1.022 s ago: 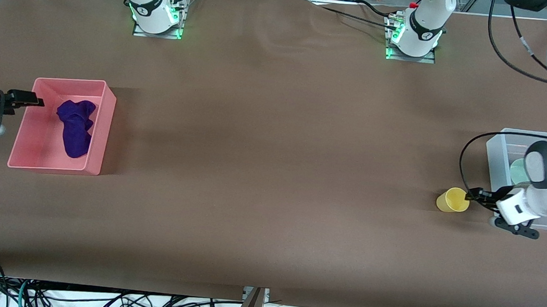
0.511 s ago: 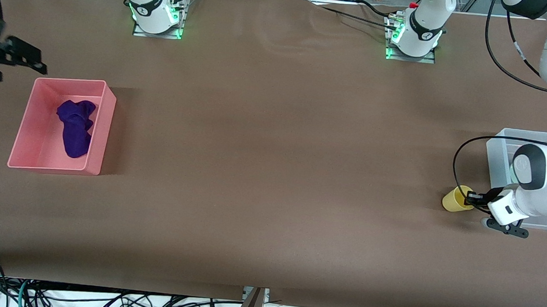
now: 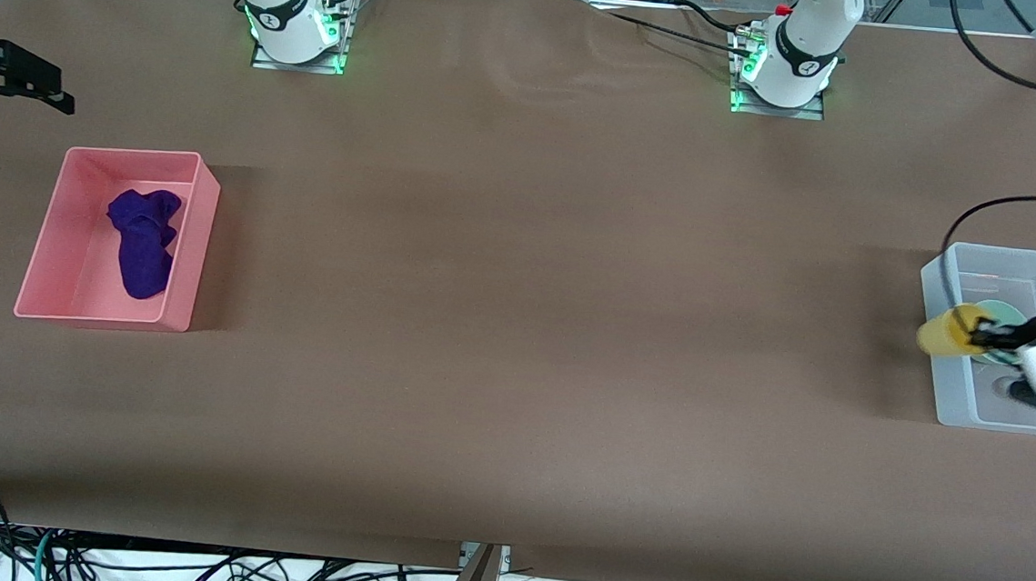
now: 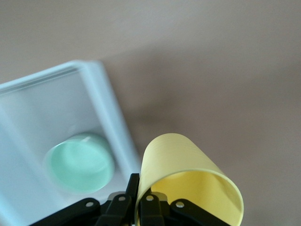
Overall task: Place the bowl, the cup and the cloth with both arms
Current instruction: 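Lift the yellow cup with the left gripper and lower it into the green cup, then open the left gripper to release the yellow cup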
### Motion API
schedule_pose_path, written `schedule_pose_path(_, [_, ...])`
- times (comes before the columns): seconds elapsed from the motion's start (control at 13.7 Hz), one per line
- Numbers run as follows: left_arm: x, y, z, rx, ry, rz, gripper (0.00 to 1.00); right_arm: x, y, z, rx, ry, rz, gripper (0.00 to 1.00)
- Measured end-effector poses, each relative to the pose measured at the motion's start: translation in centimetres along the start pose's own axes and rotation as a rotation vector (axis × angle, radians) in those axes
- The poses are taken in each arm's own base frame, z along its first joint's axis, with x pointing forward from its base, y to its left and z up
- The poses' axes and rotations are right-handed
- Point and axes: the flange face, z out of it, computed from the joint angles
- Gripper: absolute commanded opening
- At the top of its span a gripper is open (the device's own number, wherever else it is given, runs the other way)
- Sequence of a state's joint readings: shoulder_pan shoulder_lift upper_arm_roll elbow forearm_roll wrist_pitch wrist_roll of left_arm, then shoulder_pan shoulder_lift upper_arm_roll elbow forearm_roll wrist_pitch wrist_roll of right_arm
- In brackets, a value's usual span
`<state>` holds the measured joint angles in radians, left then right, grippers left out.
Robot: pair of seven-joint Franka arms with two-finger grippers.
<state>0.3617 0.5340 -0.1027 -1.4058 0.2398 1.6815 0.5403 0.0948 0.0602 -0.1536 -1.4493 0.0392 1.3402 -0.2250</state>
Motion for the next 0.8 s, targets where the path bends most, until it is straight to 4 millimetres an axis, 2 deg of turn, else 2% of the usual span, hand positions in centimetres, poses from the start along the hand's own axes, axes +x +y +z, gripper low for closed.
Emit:
schedule_pose_path(0.15, [-2.6, -4.7, 1.5, 0.062, -0.006, 0.057, 0.0, 0.4, -0.7, 0.3, -0.004, 0.001, 0.002, 1.0])
schedule_pose_path(0.29, [-4.4, -8.9, 6.0, 0.084, 0.045, 0.097, 0.0, 0.7, -0.7, 0.3, -0.008, 0.005, 0.002, 1.0])
schedule_pose_path(0.36, [-5.2, -10.5, 9.0, 0.089, 0.072, 0.104, 0.18, 0.7, -0.6, 0.4, -0.01, 0.005, 0.005, 1.0])
schedule_pose_path(0.44, [-5.9, -11.4, 12.0, 0.089, 0.092, 0.109, 0.9, 0.7, -0.5, 0.4, -0.011, 0.006, 0.007, 1.0])
schedule_pose_path(0.51, [-6.3, -11.5, 14.2, 0.081, 0.099, 0.111, 1.0, 0.7, -0.4, 0.3, -0.011, 0.008, 0.008, 1.0])
schedule_pose_path(0.58, [-6.2, -11.2, 15.0, 0.074, 0.101, 0.114, 1.0, 0.7, -0.4, 0.3, -0.011, 0.009, 0.008, 1.0])
schedule_pose_path(0.66, [-5.9, -10.9, 14.9, 0.072, 0.104, 0.12, 1.0, 0.7, -0.5, 0.3, -0.012, 0.01, 0.008, 1.0])
schedule_pose_path(0.8, [-5.3, -10.1, 13.2, 0.076, 0.113, 0.132, 1.0, 0.7, -0.5, 0.3, -0.012, 0.01, 0.007, 1.0])
